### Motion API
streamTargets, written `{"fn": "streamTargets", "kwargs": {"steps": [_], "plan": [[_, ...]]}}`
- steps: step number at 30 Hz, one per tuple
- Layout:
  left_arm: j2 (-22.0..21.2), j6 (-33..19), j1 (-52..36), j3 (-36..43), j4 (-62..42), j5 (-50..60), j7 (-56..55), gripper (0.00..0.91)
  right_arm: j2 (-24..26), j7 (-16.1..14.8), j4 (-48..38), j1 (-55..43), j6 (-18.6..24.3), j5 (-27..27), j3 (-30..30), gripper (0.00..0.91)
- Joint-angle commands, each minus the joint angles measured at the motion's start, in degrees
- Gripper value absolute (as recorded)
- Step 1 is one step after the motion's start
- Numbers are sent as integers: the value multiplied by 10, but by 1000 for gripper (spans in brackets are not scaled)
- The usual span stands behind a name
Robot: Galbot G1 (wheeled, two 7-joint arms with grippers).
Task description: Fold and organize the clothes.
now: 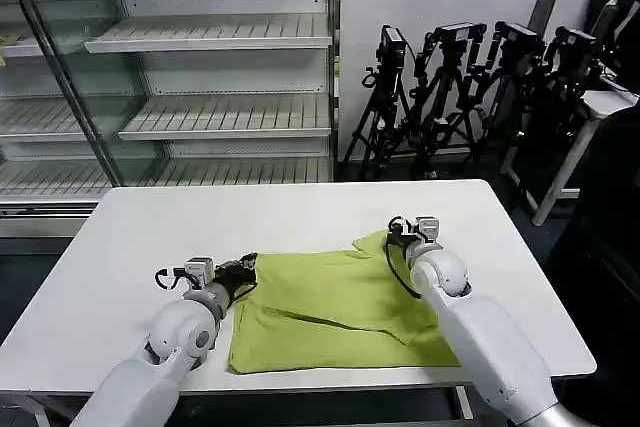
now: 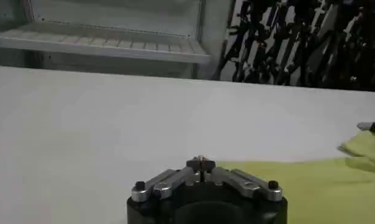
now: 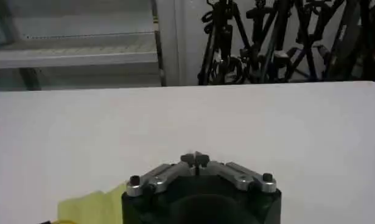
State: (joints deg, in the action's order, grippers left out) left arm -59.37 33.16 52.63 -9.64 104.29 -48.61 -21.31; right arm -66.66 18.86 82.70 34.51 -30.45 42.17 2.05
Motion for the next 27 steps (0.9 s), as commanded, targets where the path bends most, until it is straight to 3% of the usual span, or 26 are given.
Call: {"fn": "streamTargets", "kwargs": {"steps": [1,12,27], "plan": [[13,-1,7,-17,34,-7,1,20,4,0,62,19,19,-7,16,0],[33,-1,72,-46,98,-3,9,20,42,5,190,91,13,-7,56,0],[50,-1,145,-75,175,28,21,20,90,-3,354,280,13,-16,157,0]]}}
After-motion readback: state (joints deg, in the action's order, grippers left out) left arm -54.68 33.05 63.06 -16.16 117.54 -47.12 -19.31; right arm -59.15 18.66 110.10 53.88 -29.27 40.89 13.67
